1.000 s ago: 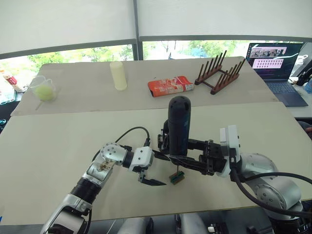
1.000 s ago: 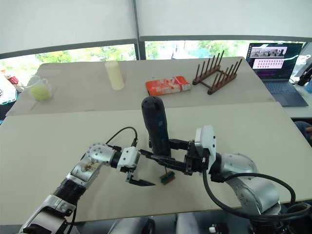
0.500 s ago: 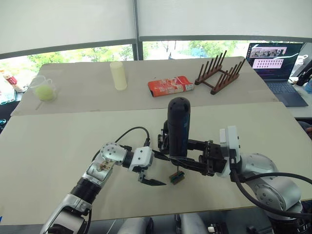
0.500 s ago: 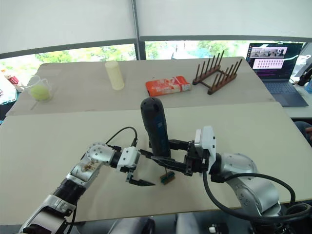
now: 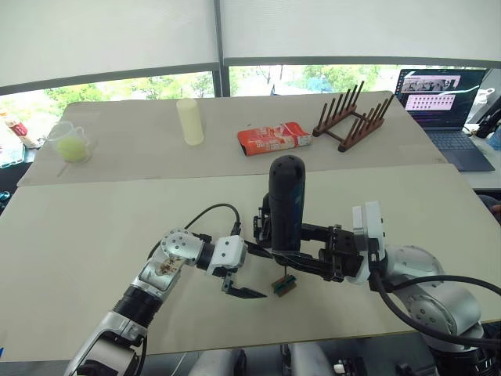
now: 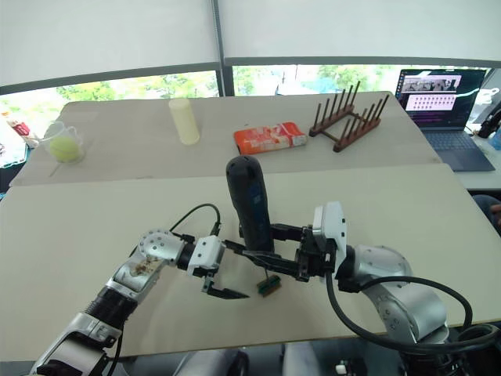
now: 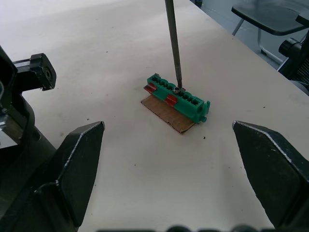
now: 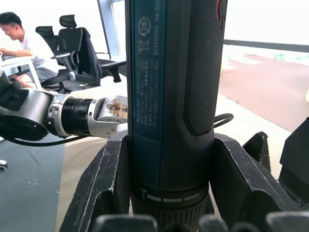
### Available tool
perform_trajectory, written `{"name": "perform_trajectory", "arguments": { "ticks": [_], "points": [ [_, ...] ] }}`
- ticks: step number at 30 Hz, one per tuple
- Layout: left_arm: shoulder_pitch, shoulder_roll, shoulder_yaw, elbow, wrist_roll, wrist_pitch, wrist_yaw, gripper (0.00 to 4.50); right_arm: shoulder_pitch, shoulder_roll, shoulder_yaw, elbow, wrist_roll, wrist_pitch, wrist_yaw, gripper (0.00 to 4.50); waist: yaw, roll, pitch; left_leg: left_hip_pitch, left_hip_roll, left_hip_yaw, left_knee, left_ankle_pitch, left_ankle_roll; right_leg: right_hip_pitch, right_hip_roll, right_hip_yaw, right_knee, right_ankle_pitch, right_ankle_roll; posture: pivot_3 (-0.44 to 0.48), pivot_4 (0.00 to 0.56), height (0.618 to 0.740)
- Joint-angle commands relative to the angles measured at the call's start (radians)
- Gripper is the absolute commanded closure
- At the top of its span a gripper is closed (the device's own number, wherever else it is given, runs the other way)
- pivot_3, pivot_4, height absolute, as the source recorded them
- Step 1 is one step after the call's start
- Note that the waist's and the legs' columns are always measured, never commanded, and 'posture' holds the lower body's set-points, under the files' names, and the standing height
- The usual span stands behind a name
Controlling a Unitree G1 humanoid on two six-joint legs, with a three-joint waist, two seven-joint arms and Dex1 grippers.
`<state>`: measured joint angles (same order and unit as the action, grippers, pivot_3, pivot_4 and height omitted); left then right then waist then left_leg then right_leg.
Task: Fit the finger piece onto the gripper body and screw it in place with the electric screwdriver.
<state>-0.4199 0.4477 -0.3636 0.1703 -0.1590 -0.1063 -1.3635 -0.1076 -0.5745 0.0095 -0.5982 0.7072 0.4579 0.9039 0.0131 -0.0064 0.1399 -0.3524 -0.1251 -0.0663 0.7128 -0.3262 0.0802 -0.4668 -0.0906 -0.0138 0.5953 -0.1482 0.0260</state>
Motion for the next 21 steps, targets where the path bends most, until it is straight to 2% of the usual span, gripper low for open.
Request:
{"name": "perform_trajectory", "arguments": {
  "ticks": [1,21],
  "points": [
    [-0.008,0.004,0.007,-0.016,-0.008,-0.014,0.003,0.00,-0.021,0.007,-0.004,-0.017,0.002,-0.031,0.003,2.61,0.000,0.000,0.000,0.000,0.000,0.000,0.000,0.000,0.000,0.000,0.000,0.000,0.000,0.000,0.000,0.000,0.150,0.740],
    [-0.002,0.005,0.006,-0.022,-0.008,-0.014,0.010,0.00,-0.030,0.016,0.004,-0.002,-0.014,-0.037,0.012,2.61,0.000,0.000,0.000,0.000,0.000,0.000,0.000,0.000,0.000,0.000,0.000,0.000,0.000,0.000,0.000,0.000,0.150,0.740]
  ]
}}
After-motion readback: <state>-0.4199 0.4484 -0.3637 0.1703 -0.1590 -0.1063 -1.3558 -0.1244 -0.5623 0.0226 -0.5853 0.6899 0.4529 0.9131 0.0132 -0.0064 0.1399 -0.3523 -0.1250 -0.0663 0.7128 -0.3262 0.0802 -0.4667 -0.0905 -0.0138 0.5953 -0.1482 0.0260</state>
